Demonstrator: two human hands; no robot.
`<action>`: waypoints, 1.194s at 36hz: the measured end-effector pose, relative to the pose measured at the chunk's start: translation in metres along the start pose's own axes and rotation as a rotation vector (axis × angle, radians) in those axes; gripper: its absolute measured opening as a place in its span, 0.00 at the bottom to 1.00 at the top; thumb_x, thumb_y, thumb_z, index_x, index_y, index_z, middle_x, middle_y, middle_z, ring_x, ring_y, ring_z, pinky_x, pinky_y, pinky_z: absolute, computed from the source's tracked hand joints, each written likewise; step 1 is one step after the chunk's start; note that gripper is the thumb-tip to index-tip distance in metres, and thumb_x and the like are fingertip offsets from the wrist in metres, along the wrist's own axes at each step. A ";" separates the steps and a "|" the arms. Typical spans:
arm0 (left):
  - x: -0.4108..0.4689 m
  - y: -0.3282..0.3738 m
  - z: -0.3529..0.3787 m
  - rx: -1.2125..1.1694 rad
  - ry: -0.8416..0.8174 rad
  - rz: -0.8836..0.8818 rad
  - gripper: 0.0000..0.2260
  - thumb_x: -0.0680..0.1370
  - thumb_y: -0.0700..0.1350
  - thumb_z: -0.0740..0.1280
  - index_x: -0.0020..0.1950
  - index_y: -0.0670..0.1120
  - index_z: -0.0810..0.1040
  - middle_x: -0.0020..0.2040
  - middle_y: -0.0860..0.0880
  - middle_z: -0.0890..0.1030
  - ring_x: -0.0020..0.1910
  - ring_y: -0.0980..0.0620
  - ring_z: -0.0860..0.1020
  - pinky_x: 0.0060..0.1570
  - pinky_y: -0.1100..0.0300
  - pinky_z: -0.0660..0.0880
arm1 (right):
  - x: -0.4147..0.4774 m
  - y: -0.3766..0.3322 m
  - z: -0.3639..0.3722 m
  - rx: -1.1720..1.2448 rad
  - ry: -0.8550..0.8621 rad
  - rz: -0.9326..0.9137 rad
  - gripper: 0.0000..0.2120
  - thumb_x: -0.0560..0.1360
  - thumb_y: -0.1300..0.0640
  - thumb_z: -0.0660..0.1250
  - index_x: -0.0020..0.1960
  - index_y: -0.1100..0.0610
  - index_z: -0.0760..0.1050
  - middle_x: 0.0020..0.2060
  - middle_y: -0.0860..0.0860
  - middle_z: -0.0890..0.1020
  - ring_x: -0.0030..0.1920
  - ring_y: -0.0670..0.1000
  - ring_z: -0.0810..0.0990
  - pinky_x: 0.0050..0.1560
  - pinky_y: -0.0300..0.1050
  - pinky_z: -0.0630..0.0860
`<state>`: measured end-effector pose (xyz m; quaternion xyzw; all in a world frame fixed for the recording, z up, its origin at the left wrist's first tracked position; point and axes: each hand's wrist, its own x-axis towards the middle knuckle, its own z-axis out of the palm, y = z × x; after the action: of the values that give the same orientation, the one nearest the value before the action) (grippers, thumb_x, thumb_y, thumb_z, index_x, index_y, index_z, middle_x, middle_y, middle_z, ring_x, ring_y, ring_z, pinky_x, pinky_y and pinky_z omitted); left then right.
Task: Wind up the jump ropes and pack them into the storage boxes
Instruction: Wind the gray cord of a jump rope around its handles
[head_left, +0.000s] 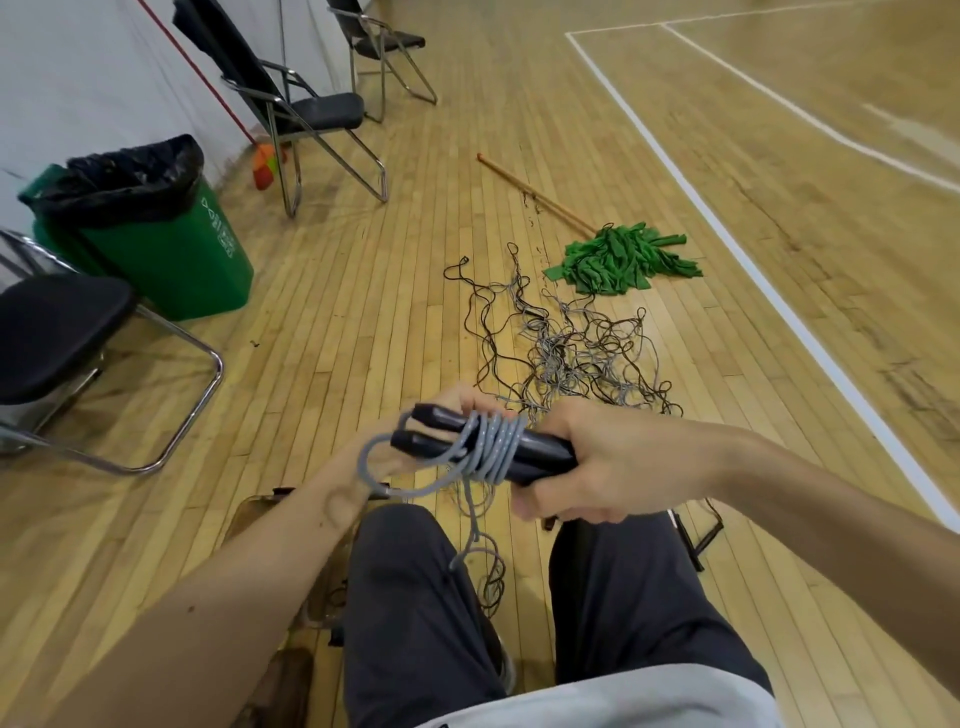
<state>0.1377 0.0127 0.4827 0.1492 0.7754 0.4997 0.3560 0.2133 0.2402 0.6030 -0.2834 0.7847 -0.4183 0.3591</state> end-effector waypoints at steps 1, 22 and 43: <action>0.007 -0.025 -0.004 -0.042 0.016 -0.069 0.05 0.78 0.47 0.69 0.53 0.53 0.82 0.47 0.54 0.82 0.48 0.60 0.80 0.48 0.68 0.76 | 0.001 0.002 -0.002 0.022 0.012 0.007 0.12 0.78 0.61 0.70 0.37 0.62 0.75 0.25 0.49 0.72 0.24 0.51 0.68 0.26 0.40 0.66; -0.030 0.036 0.079 0.035 0.326 0.133 0.27 0.81 0.59 0.60 0.37 0.37 0.80 0.23 0.51 0.71 0.24 0.54 0.68 0.38 0.63 0.73 | 0.025 0.072 -0.044 0.324 0.258 0.186 0.08 0.77 0.65 0.69 0.45 0.60 0.70 0.26 0.50 0.68 0.24 0.47 0.60 0.22 0.38 0.58; -0.047 0.087 0.061 1.236 0.470 0.039 0.15 0.84 0.56 0.58 0.58 0.47 0.77 0.37 0.53 0.70 0.38 0.52 0.74 0.39 0.59 0.73 | 0.037 0.135 -0.068 0.294 0.466 0.400 0.10 0.76 0.66 0.70 0.43 0.60 0.68 0.24 0.50 0.72 0.22 0.47 0.65 0.21 0.39 0.62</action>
<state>0.2029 0.0650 0.5630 0.2272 0.9736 -0.0118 0.0172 0.1175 0.3096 0.5018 0.0343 0.8171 -0.5017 0.2820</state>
